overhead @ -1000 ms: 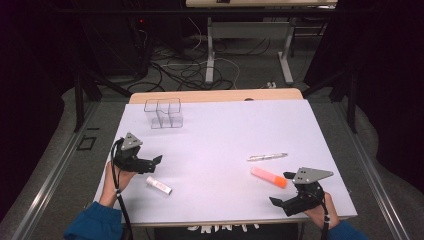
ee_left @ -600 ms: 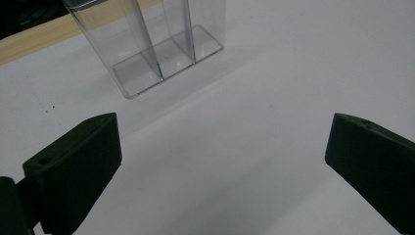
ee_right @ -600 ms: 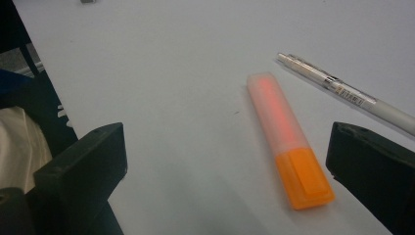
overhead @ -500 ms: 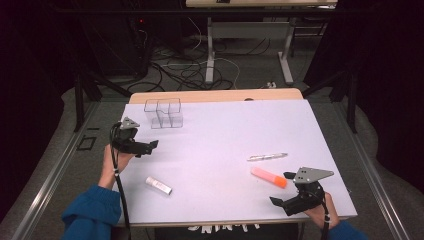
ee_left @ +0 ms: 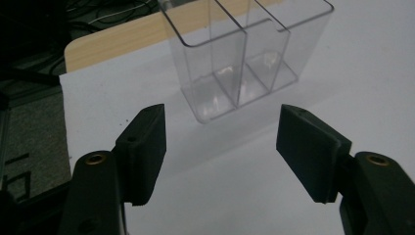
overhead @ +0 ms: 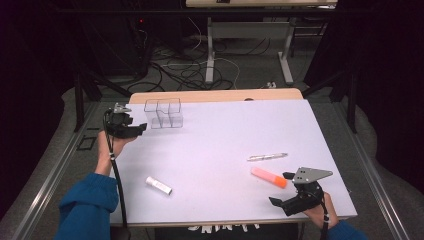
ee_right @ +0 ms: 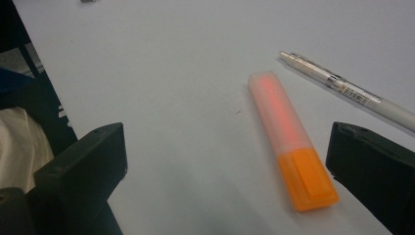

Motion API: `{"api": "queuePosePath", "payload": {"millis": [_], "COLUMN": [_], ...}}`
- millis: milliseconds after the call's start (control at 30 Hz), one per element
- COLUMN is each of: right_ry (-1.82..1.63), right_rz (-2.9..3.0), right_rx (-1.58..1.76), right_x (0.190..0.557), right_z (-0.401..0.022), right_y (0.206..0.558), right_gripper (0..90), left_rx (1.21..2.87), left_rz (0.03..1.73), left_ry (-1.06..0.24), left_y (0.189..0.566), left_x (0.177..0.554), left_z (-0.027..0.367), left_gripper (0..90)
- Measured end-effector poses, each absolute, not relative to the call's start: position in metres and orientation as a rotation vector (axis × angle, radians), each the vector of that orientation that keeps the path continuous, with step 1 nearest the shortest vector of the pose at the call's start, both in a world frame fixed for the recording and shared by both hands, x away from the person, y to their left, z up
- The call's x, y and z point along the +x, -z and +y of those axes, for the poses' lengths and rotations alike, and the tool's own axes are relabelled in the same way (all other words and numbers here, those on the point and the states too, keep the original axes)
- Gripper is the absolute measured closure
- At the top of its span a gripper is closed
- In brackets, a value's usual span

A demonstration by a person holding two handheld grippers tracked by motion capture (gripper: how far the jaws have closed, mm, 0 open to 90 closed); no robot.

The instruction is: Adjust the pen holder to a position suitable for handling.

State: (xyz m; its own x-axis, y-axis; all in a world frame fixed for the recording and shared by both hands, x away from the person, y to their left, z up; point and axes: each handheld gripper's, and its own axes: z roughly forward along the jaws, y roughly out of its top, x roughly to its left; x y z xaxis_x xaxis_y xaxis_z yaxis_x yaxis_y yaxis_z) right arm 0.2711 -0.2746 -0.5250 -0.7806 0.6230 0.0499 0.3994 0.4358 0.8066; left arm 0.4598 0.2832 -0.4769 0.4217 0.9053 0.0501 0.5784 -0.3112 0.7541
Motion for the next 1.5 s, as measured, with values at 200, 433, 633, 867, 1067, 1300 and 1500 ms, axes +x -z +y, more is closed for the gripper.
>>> {"api": "queuePosePath", "payload": {"millis": [200, 433, 633, 867, 1067, 1300, 1500], "right_ry": [-1.250, -1.250, -1.252, -1.265, -1.271, -1.274, -1.270], "right_rz": [2.450, 2.453, 2.454, 2.443, 2.440, 2.441, 2.441], "right_rx": [0.886, 0.886, 0.892, 0.885, 0.884, 0.883, 0.885], "right_x": [0.272, 0.272, 0.272, 0.272, 0.273, 0.273, 0.273], "right_z": [-0.275, -0.275, -0.275, -0.275, -0.274, -0.275, -0.274], "right_y": [0.525, 0.525, 0.525, 0.525, 0.526, 0.526, 0.526], "right_gripper": [1.7, 1.7, 1.7, 1.7, 1.7, 1.7, 1.7], "left_rx": [1.953, 1.956, 1.948, 1.945, 1.941, 1.955, 1.962], "left_rz": [1.290, 1.312, 1.343, 1.338, 1.322, 1.302, 1.285], "left_ry": [-0.624, -0.660, -0.643, -0.627, -0.606, -0.612, -0.610], "left_y": [0.479, 0.490, 0.501, 0.510, 0.515, 0.515, 0.517], "left_x": [0.477, 0.497, 0.512, 0.527, 0.535, 0.539, 0.541], "left_z": [0.290, 0.291, 0.291, 0.293, 0.291, 0.286, 0.286], "left_gripper": [63.5, 90.0, 90.0, 90.0, 90.0, 90.0, 90.0]}}
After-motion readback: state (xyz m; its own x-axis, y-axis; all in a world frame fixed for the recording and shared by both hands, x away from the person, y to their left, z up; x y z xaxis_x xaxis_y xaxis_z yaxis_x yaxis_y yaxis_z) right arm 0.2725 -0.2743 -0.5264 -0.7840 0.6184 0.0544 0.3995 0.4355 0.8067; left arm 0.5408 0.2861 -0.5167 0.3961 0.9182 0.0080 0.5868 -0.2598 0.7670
